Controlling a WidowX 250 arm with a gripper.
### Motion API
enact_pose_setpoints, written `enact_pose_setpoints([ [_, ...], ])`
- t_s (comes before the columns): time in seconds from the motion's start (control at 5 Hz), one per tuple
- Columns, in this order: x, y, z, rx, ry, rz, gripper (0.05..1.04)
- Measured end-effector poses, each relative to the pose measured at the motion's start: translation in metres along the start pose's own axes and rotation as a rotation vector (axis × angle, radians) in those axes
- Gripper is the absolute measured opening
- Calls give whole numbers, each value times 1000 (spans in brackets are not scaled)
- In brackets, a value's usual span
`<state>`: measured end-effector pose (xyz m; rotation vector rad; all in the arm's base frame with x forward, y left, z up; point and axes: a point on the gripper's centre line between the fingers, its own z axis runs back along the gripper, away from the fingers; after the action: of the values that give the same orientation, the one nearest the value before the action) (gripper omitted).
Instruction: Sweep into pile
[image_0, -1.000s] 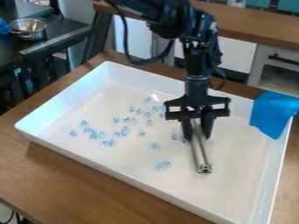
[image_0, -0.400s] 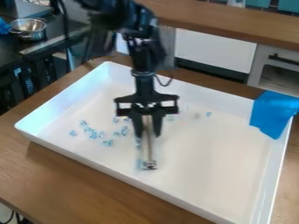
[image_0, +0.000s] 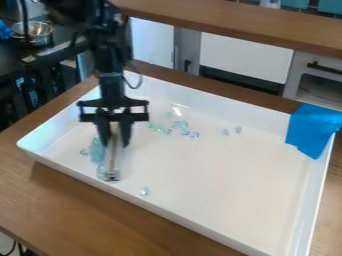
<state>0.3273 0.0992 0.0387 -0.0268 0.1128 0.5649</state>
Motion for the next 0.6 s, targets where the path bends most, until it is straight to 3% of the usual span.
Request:
enact_pose_setpoints([
  [0.4,5,51,8,14,9,10,370],
  [0.6,-1,34,18,-37,8,-8,370],
])
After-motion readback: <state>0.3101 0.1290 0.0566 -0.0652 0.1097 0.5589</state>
